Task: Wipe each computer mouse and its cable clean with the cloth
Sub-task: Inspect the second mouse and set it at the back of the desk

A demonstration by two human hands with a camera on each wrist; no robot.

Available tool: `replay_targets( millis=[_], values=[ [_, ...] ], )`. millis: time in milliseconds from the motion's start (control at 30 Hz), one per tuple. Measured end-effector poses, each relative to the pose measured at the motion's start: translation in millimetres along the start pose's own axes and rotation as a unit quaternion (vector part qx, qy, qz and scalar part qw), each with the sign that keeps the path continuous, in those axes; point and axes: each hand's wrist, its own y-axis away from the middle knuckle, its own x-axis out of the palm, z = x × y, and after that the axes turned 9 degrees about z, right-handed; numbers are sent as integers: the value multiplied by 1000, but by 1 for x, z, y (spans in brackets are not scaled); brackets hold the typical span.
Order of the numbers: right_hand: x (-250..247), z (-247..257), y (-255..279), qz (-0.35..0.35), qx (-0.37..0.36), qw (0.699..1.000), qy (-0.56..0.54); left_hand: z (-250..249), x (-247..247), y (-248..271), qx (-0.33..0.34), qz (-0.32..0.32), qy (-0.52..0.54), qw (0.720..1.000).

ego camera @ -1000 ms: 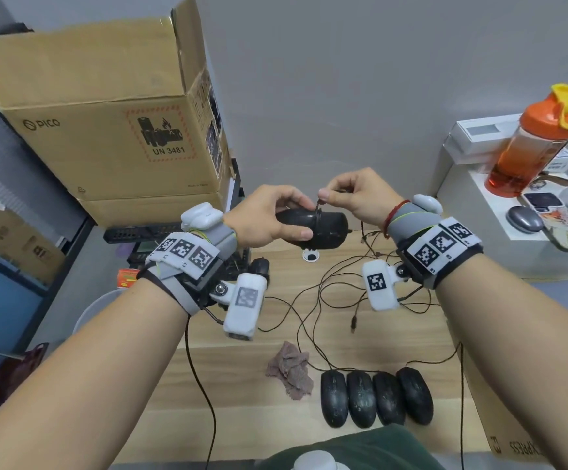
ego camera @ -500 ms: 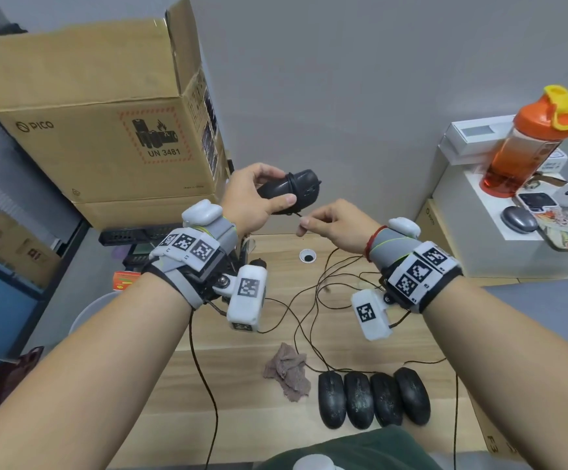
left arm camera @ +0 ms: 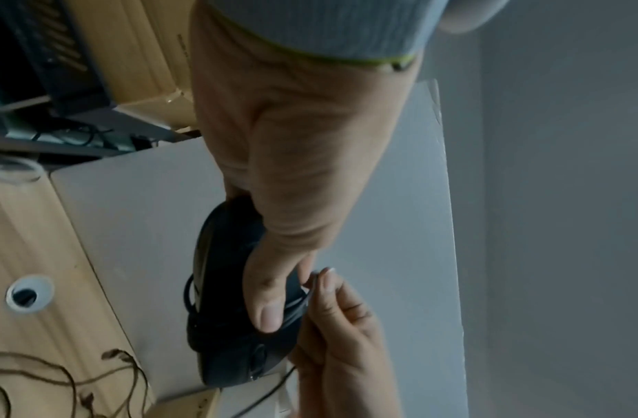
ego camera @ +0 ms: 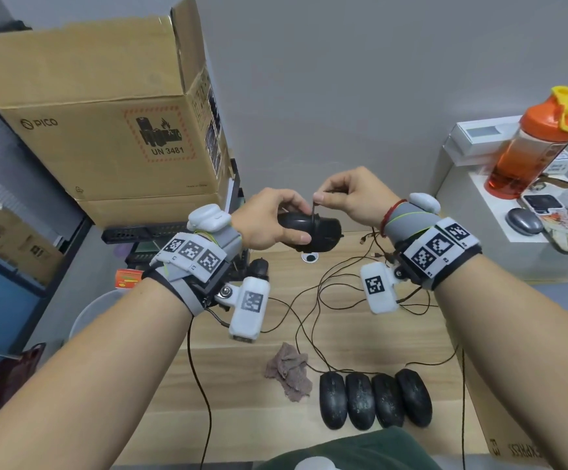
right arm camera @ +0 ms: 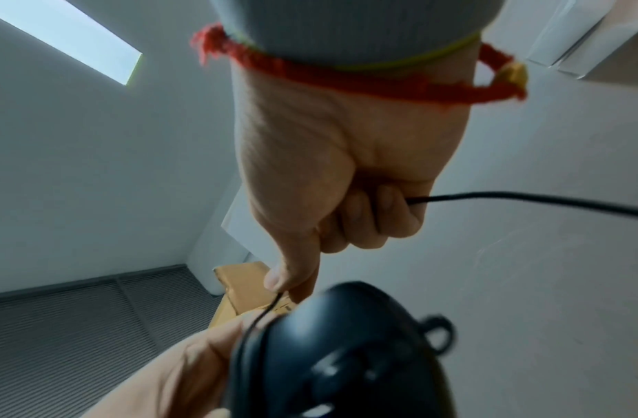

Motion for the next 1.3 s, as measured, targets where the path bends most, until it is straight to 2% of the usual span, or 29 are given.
replay_targets(
  millis=[100, 200, 300, 400, 467, 567, 700, 800, 1000, 1067, 1133, 1300],
  values=[
    [-1, -12, 2, -20, 10, 999, -28, -1, -1, 3, 28, 2, 125, 992],
    [3, -22, 8, -21, 24, 998, -47, 0, -2, 3, 53, -4, 230, 972],
    [15, -26, 15, -19, 61, 997, -40, 0, -2, -2, 74, -52, 296, 951],
    [34, -27, 20, 18, 50, 998, -37, -2, -1, -8, 80, -129, 340, 928],
    [44, -27, 22, 23, 48, 998, -24, 1, -2, -10, 68, -175, 332, 924],
    [48, -19, 23, 37, 44, 998, 21, 10, -3, -12, 38, -223, 270, 936],
    [41, 0, 24, 65, 36, 994, 76, 25, -4, -13, -12, -241, 120, 963],
    [32, 14, 23, 81, 35, 992, 92, 29, -2, -11, -38, -201, 16, 979],
    [11, 20, 15, 60, 31, 993, 96, 19, 1, -4, -28, -24, -67, 997],
    [5, 17, 12, 41, 24, 995, 91, 16, 2, -3, -22, 26, -59, 998],
    [2, 15, 9, 26, 18, 996, 80, 13, 4, -2, -16, 49, -35, 998],
    [1, 0, 10, -14, 34, 999, -19, 4, 5, 4, 17, 52, 124, 991]
  ],
)
